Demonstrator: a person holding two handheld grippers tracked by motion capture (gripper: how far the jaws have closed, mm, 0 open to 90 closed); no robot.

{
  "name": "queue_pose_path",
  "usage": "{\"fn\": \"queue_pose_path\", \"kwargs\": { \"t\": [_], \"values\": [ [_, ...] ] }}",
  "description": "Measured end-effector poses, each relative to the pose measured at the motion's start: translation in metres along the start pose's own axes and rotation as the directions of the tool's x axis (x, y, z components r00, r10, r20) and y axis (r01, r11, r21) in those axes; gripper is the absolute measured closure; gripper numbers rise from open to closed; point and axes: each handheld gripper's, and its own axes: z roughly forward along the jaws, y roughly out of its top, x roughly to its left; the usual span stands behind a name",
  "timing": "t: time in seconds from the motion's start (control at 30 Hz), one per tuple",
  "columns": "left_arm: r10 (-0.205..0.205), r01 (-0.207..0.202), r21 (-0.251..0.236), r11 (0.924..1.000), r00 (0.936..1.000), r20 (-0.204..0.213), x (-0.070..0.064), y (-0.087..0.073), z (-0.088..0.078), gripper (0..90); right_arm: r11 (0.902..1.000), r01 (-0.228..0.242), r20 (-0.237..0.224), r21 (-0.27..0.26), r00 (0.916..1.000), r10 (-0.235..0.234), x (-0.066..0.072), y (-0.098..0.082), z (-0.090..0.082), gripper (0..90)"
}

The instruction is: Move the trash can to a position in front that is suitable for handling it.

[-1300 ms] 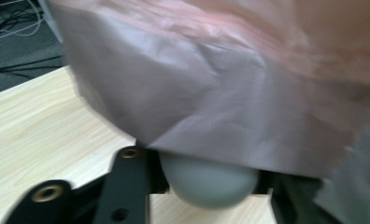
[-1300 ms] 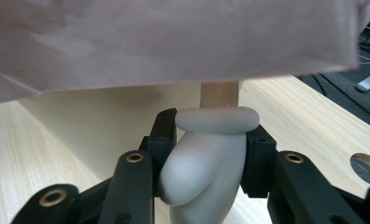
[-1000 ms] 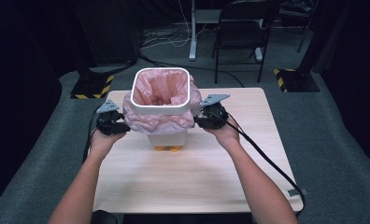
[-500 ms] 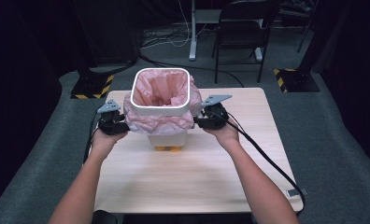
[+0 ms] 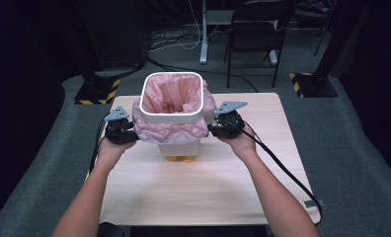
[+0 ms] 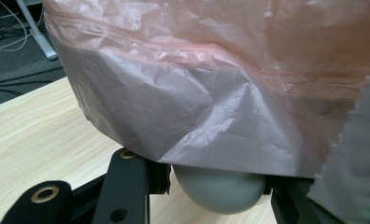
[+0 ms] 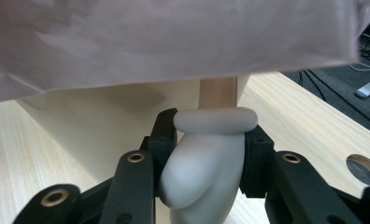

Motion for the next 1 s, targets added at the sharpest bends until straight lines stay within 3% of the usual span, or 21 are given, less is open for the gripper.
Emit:
{"fn": "queue_pose_path", "kwargs": {
  "t": [0.27,0.53,0.63,1.0],
  "values": [
    [0.016,-0.016,-0.003,0.9999,0.9998,0.013,-0.01,0.003,-0.002,60.5,0.999,0.045,0.025,0.008,0.9987,-0.045,0.005,0.0,-0.014,63.8],
    [0.045,-0.046,0.004,0.999,0.9983,0.037,-0.028,0.006,-0.003,60.6,0.9984,0.05,0.033,0.027,0.9982,-0.051,0.007,-0.01,-0.029,63.9],
    [0.054,-0.054,-0.002,0.9986,0.997,0.056,-0.033,0.008,-0.003,60.6,0.9993,0.034,0.023,0.012,0.9991,-0.035,0.007,-0.015,-0.036,63.9],
    [0.075,-0.074,-0.013,0.9972,0.9928,0.094,-0.056,0.008,-0.003,60.6,0.9987,0.049,0.054,0.012,0.9973,-0.05,0.016,-0.023,-0.067,64.0]
  ]
}}
